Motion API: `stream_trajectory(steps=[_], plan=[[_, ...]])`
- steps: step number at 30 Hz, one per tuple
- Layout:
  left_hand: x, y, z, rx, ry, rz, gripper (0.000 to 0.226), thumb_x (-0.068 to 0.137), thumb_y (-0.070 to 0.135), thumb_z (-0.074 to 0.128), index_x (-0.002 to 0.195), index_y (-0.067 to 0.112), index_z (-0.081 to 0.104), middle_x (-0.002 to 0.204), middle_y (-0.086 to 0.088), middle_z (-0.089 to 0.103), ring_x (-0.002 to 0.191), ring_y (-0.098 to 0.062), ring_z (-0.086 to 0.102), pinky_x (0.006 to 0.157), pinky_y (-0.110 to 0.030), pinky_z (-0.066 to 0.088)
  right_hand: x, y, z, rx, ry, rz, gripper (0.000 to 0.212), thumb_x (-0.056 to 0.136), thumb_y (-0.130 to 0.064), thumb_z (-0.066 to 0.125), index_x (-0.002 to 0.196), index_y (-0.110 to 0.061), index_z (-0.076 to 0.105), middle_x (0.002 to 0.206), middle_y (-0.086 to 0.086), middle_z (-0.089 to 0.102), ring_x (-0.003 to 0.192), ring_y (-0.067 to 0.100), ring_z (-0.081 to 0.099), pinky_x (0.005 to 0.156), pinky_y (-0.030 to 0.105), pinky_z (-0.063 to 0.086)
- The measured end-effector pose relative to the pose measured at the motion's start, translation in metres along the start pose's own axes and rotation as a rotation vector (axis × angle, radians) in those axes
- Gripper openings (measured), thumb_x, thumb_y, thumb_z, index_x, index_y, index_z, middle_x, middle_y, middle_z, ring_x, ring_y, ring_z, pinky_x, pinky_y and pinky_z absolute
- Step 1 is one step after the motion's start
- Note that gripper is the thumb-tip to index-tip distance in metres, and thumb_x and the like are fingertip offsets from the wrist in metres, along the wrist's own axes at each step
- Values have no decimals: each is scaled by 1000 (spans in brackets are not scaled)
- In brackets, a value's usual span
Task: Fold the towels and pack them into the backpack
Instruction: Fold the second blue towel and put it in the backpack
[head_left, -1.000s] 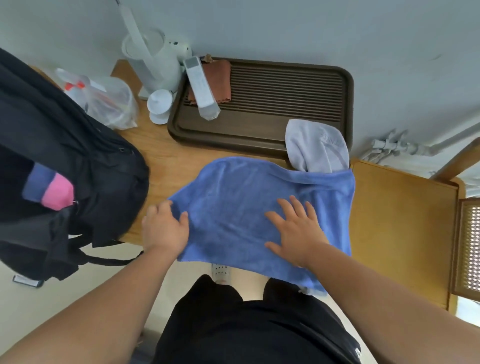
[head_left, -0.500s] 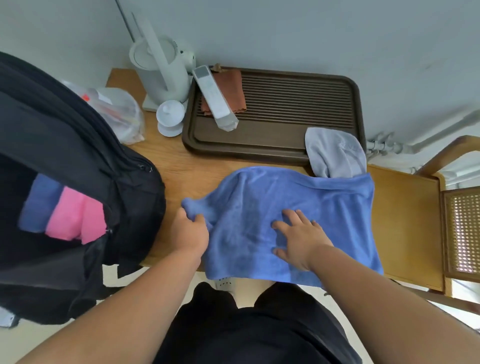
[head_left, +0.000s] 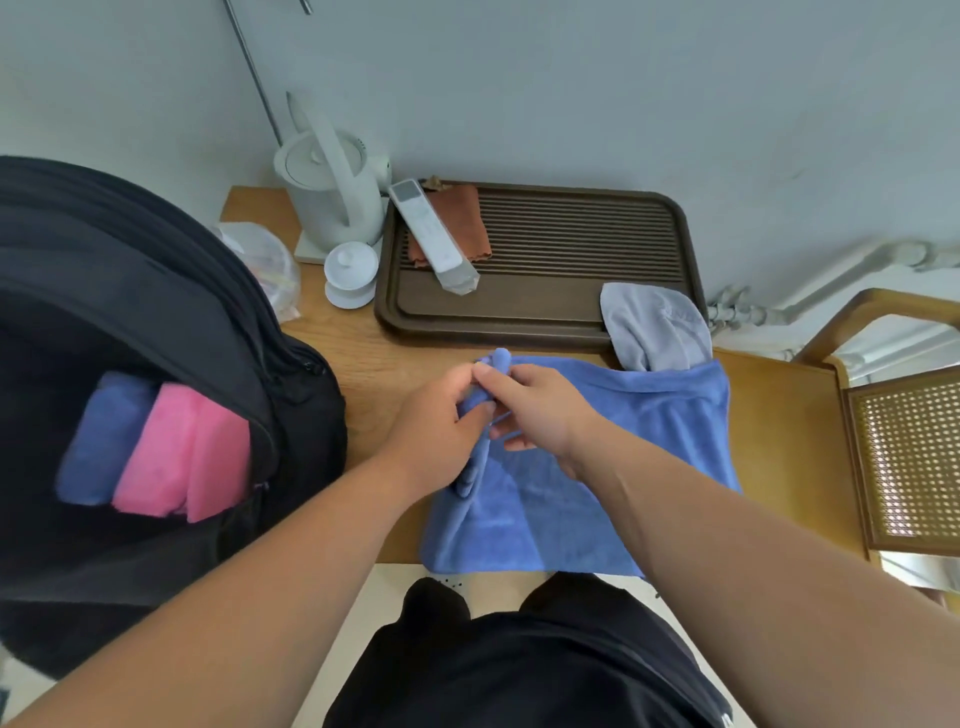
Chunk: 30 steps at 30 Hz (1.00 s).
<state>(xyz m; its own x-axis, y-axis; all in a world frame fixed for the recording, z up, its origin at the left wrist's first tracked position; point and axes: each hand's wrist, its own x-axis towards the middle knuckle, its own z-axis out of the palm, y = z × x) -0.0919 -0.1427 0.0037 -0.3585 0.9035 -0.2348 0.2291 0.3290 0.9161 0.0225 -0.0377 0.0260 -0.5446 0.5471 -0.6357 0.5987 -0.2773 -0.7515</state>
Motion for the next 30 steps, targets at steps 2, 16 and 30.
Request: stream_trajectory(steps=[2,16,30], plan=[[-2,-4,5,-49,8,-28,15,91,20,61,103,29,58,84,5,70,82,-15,67,78,-43,55,3,-3,3,-6,82,18,42,95,-37,58,107,2,65,93,18,74,73,17,67,64,28,52],[-57,-44,25,346,78,-392,20,90,24,59,73,14,55,66,-2,59,61,-14,51,59,-29,44,14,8,-32,119,119,-19,11,87,-2,50,83,-10,56,75,9,55,75,22,55,63,32,54],[-93,-39,22,431,165,-581,38,83,32,70,57,16,46,55,2,48,51,-16,47,48,-25,35,54,-26,-26,38,-38,-97,7,80,-17,69,81,-10,67,78,11,54,73,23,51,69,36,58]])
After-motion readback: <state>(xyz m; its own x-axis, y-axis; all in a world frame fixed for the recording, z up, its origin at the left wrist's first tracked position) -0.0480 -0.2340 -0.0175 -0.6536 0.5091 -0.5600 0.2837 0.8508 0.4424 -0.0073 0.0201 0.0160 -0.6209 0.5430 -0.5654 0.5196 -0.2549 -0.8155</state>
